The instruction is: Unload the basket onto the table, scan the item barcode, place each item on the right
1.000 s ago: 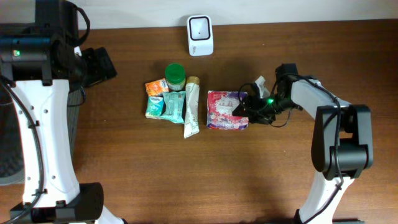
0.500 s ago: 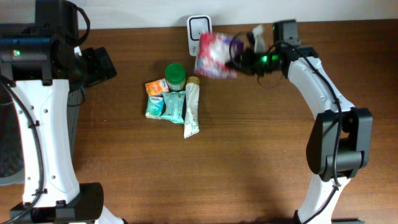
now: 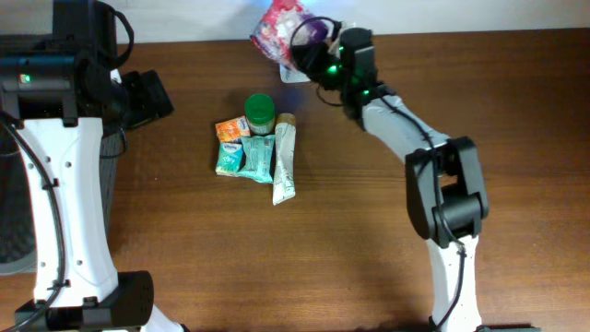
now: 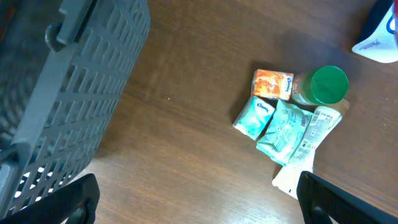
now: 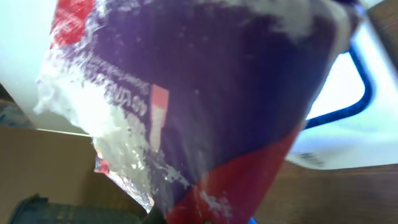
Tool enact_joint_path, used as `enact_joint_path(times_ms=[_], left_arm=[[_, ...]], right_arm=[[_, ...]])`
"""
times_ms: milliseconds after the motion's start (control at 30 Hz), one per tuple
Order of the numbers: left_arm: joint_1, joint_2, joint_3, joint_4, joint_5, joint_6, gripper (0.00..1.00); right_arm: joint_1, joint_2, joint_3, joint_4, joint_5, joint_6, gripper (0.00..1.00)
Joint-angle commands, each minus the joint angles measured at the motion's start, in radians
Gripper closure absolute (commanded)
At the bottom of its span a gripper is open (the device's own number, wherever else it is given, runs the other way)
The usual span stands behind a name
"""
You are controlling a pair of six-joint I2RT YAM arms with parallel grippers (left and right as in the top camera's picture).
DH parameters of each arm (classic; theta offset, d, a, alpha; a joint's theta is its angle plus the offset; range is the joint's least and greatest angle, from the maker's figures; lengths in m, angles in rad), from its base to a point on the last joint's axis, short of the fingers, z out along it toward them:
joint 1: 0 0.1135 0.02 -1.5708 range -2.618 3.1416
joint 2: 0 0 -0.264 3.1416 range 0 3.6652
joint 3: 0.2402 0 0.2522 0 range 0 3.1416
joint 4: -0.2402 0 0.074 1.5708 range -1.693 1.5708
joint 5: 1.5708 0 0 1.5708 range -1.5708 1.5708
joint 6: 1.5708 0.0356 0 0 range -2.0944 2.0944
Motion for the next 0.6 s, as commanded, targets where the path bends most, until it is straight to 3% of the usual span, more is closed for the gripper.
enact_joint_path(times_ms=[0, 200, 267, 367, 400, 500, 567], left_arm=[[0.002, -0.016, 0.002, -0.001, -0.004, -0.006, 0.01], [0.002, -0.016, 0.002, -0.001, -0.004, -0.006, 0.01], [0.002, -0.016, 0.002, -0.001, -0.004, -0.006, 0.01], [0.002, -0.016, 0.002, -0.001, -0.004, -0.006, 0.01], [0.002, -0.016, 0.002, -0.001, -0.004, -0.006, 0.01], [0.002, -0.016, 0.002, -0.001, -0.004, -0.006, 0.01], [0.002, -0.016, 0.002, -0.001, -0.004, -0.006, 0.01]], right_arm=[[0.029, -0.006, 0.035, -0.011, 0.164, 0.02, 0.96], [0.013, 0.063, 0.035, -0.006, 0.155, 0.025, 0.96], [0.012, 0.069, 0.036, 0.02, 0.151, -0.058, 0.96], [-0.008, 0.069, 0.036, 0.035, 0.086, -0.074, 0.96], [-0.035, 0.062, 0.051, 0.078, -0.026, -0.15, 0.96], [-0.193, -0.028, 0.086, 0.049, -0.213, -0.154, 0.96], [-0.307, -0.077, 0.086, -0.127, -0.232, -0.147, 0.96]])
